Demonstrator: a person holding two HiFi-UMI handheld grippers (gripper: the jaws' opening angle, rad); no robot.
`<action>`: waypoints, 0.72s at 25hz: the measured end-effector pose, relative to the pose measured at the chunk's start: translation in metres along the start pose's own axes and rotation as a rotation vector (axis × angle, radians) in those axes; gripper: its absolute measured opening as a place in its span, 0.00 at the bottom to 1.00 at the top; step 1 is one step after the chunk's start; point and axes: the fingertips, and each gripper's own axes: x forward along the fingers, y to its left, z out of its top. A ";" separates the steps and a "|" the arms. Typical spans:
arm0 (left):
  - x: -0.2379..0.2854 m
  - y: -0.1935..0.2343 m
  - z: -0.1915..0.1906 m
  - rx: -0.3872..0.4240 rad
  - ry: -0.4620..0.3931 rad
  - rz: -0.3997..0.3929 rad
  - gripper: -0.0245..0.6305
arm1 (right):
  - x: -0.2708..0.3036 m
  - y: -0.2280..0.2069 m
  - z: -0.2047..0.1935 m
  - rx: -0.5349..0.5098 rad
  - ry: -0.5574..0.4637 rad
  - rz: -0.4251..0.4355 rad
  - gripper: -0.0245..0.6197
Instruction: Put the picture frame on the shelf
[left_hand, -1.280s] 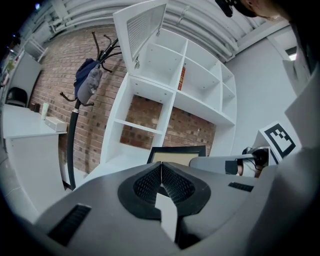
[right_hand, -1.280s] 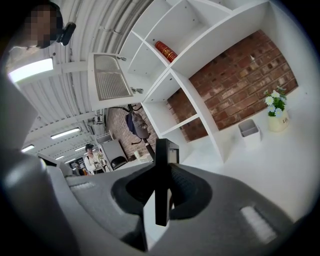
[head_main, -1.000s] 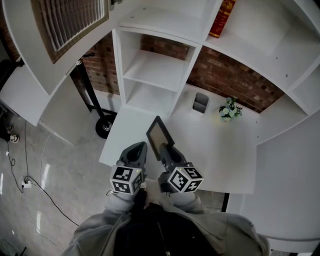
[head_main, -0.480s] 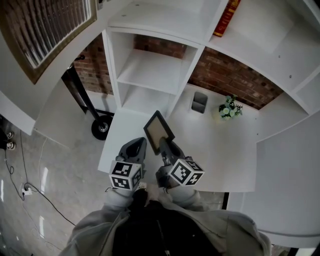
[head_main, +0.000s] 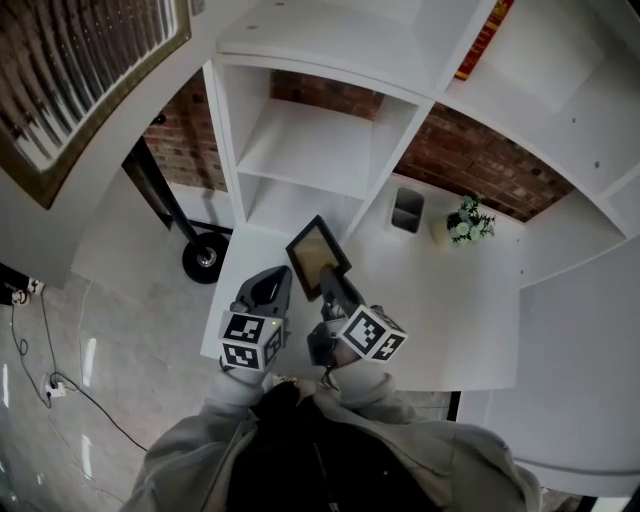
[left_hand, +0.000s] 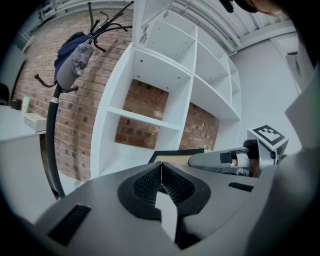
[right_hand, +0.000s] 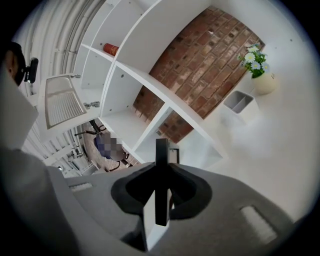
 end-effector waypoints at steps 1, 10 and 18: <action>0.003 0.004 0.001 0.001 -0.001 0.003 0.04 | 0.005 -0.002 0.001 0.014 -0.009 -0.003 0.13; 0.033 0.053 0.010 0.037 0.011 0.040 0.04 | 0.057 -0.013 -0.004 0.097 -0.043 -0.009 0.13; 0.058 0.093 0.016 0.045 0.017 0.079 0.04 | 0.102 -0.028 -0.001 0.238 -0.123 -0.002 0.13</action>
